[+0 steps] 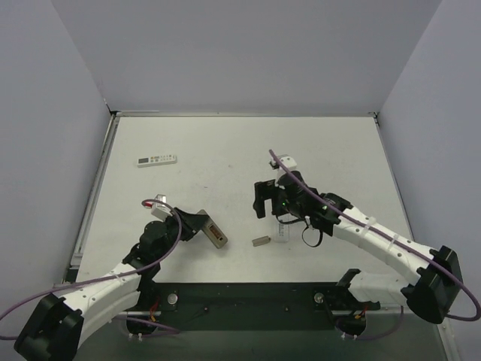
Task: Load the batteries into the remote control
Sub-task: Pick up the battery from the center of the board.
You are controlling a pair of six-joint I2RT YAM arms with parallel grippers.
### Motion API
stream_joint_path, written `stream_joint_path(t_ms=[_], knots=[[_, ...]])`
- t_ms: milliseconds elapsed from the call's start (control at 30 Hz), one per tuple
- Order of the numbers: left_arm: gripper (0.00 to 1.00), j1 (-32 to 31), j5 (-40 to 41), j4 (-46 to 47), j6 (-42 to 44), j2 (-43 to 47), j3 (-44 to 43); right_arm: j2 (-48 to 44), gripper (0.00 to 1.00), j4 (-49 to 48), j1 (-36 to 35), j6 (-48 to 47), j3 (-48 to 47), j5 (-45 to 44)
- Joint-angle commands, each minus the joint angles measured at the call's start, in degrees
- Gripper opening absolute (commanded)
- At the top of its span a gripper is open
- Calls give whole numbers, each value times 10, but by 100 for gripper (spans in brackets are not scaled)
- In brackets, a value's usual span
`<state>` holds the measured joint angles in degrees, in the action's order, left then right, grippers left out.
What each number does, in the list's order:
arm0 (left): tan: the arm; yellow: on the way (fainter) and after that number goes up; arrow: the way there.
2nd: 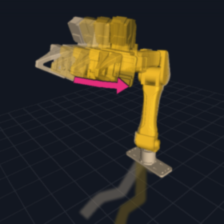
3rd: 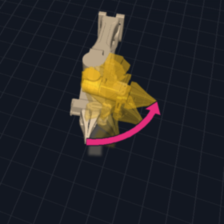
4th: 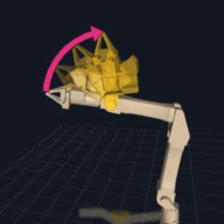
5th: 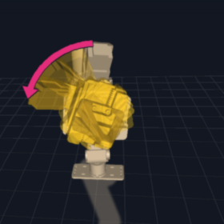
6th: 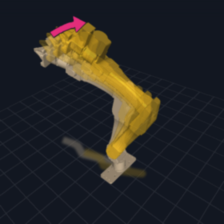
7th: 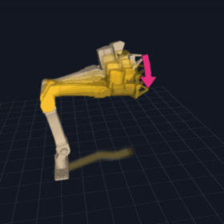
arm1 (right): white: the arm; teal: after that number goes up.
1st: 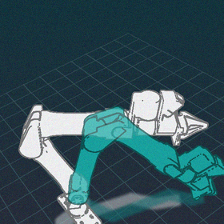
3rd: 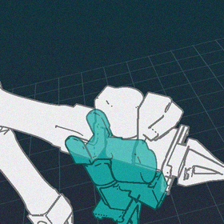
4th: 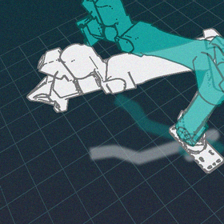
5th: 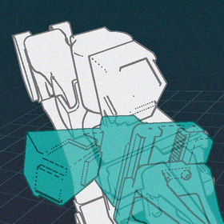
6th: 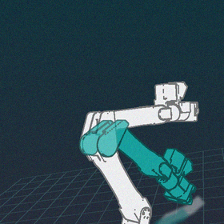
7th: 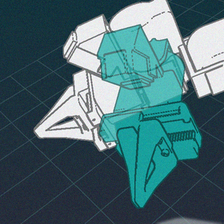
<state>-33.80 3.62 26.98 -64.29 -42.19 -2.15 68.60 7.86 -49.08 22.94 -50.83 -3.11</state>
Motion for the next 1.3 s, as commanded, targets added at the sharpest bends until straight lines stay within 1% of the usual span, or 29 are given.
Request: stream_joint_path(t_ms=[0, 33, 67, 100, 133, 167, 200, 267, 300, 367, 400, 467, 500, 533, 767, 800, 867, 1267], knots=[[0, 32, -114, 139, 10, -49, -6, -30, 90, 137, 97, 27, -14, -51], [0, 39, -138, 148, 14, -59, -8, -29, 88, 144, 152, 28, -11, -45], [0, 40, -148, 155, 19, -75, -18, -25, 85, 147, 176, 31, -6, -36], [0, 42, -156, 156, 26, -82, -22, -19, 78, 155, 205, 34, -4, -28], [0, 44, -171, 158, 29, -88, -26, -13, 74, 157, 245, 38, -2, -11], [0, 45, -177, 168, 29, -97, -29, 1, 70, 157, 266, 43, -1, -5], [0, 46, -183, 170, 31, -100, -32, 9, 62, 159, 281, 47, -1, 0], [0, 50, -194, 170, 32, -107, -36, 36, 58, 157, 317, 52, 0, 4], [0, 50, -200, 170, 36, -110, -41, 46, 51, 157, 325, 50, -1, -4], [0, 51, -209, 171, 38, -116, -45, 76, 44, 152, 347, 41, -1, -27], [0, 51, -212, 171, 39, -118, -48, 86, 37, 147, 355, 37, -3, -29], [0, 51, -218, 177, 39, -125, -50, 115, 32, 140, 369, 28, -7, -23], [0, 52, -221, 178, 39, -127, -50, 123, 26, 132, 380, 22, -8, -22], [0, 52, -224, 180, 38, -130, -51, 132, 23, 130, 384, 13, -12, -15], [0, 55, -238, 190, 38, -154, -59, 200, 21, 110, 392, -4, -25, -1], [0, 55, -240, 192, 37, -155, -59, 204, 19, 107, 393, -4, -27, 1], [0, 55, -242, 194, 36, -161, -60, 217, 18, 106, 392, -6, -30, 8], [0, 56, -246, 197, 32, -175, -65, 247, 18, 98, 393, -12, -26, 21]])
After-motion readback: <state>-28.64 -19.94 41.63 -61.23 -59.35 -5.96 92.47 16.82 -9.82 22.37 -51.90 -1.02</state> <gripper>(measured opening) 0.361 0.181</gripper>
